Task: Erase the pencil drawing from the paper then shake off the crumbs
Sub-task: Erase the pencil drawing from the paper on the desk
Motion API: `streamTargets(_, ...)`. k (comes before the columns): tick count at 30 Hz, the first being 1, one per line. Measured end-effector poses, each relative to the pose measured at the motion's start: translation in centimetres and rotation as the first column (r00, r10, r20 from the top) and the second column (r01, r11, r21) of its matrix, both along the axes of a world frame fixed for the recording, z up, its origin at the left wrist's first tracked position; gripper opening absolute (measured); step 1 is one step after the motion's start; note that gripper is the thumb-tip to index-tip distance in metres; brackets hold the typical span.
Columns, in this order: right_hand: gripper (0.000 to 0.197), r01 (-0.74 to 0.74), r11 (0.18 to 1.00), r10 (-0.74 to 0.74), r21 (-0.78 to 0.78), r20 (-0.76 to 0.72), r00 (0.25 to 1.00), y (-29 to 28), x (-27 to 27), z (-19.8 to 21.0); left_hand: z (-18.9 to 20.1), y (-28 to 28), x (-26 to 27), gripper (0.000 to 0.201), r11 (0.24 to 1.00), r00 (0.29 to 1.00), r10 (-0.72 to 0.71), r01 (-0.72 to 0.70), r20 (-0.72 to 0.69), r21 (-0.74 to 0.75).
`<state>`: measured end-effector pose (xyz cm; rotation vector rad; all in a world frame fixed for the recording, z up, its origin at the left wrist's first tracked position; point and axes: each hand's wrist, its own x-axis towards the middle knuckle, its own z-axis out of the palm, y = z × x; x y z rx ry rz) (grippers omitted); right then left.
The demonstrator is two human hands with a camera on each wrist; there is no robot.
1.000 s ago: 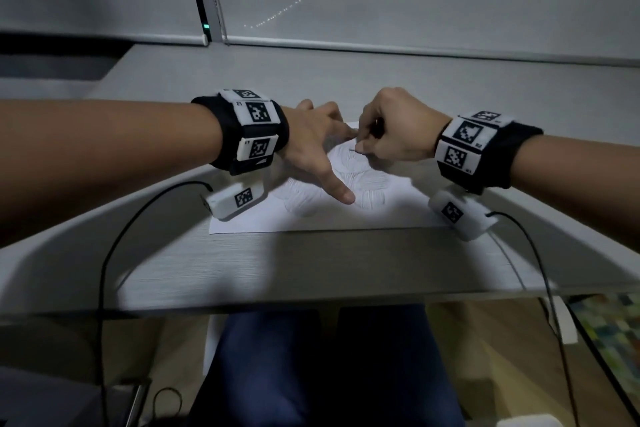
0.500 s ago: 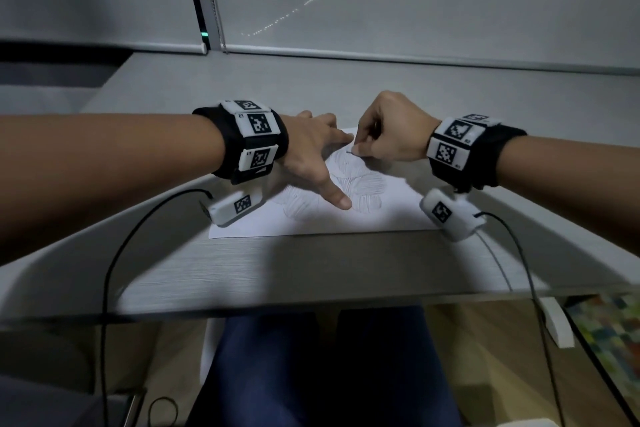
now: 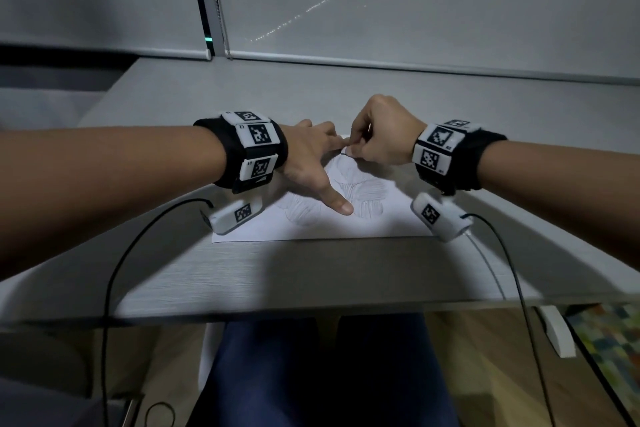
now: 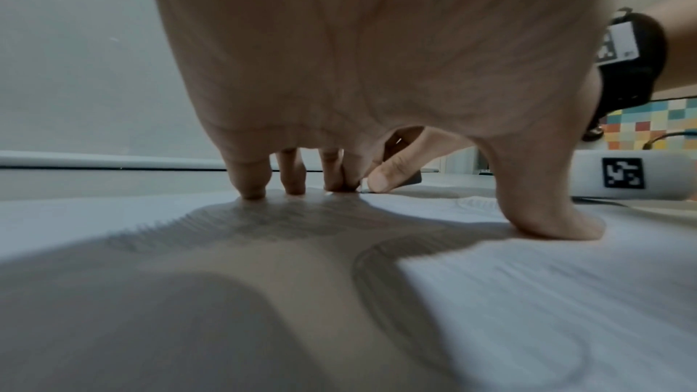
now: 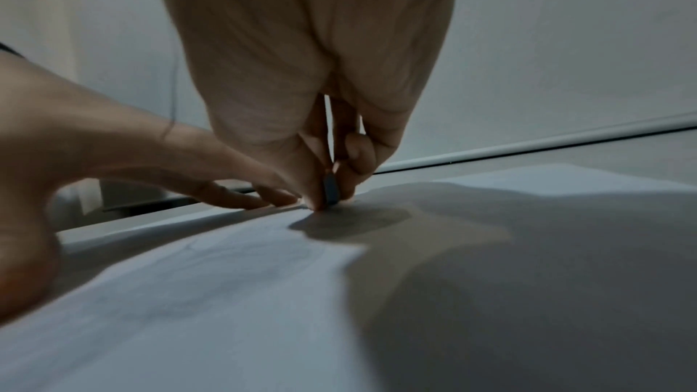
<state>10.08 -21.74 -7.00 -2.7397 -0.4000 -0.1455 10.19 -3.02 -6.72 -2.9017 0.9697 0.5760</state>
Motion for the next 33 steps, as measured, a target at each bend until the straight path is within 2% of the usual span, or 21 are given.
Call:
streamTargets(2,0.008,-0.009,1.000,0.009,-0.008,0.013,1.000,0.3,-0.2,-0.2,0.0,0.1,0.0,0.134,1.000,1.000,0.011,-0.011,-0.006,-0.011)
streamTargets(7,0.009,-0.130,0.991,0.129,-0.024,-0.048,0.991,1.1,-2.1,-0.3,-0.2,0.2,0.1,0.112,0.999,1.000,0.016,-0.016,-0.009,-0.035)
streamTargets(12,0.010,0.005,1.000,-0.005,0.000,0.015,1.000,0.4,0.1,-0.3,-0.3,0.2,0.1,0.145,0.997,0.998,0.057,-0.057,-0.002,-0.059)
streamTargets(14,0.010,0.011,1.000,-0.011,-0.001,0.020,1.000,0.4,0.2,-0.4,-0.2,0.2,0.0,0.147,0.995,0.997,0.074,-0.073,0.001,-0.065)
streamTargets(18,0.009,-0.136,0.991,0.136,0.003,-0.029,0.990,1.5,-2.0,-0.6,-0.3,0.2,0.1,0.126,0.996,0.997,0.072,-0.072,0.010,-0.058)
streamTargets(20,0.010,-0.163,0.987,0.163,0.007,-0.046,0.986,1.6,-2.3,-0.6,-0.3,0.3,0.2,0.123,0.996,0.997,0.071,-0.070,0.018,-0.062)
streamTargets(22,0.008,-0.112,0.994,0.112,-0.004,-0.023,0.993,1.4,-1.4,-0.6,-0.2,0.2,0.1,0.124,0.996,0.998,0.070,-0.069,0.011,-0.055)
streamTargets(26,0.014,0.039,0.999,-0.038,-0.026,0.025,0.999,0.4,0.5,-0.3,0.1,0.3,-0.4,0.140,0.995,0.997,0.079,-0.079,-0.002,-0.053)
streamTargets(28,0.015,0.070,0.997,-0.069,-0.032,0.013,0.998,-0.3,0.5,-0.3,0.5,0.7,-0.5,0.139,0.993,0.996,0.093,-0.093,-0.003,-0.066)
streamTargets(30,0.015,0.097,0.994,-0.097,-0.046,-0.004,0.995,-1.3,0.1,-0.4,1.1,1.4,-0.4,0.134,0.997,0.996,0.074,-0.072,0.059,-0.034)
streamTargets(31,0.015,0.112,0.992,-0.113,-0.051,-0.015,0.994,-1.7,-0.2,-0.4,1.2,1.8,-0.3,0.125,0.998,0.993,0.057,-0.057,0.099,0.000)
streamTargets(33,0.014,0.132,0.990,-0.133,-0.045,-0.026,0.991,-2.5,-0.8,-0.5,1.0,2.5,-0.2,0.091,0.999,0.990,0.020,-0.026,0.140,0.046)
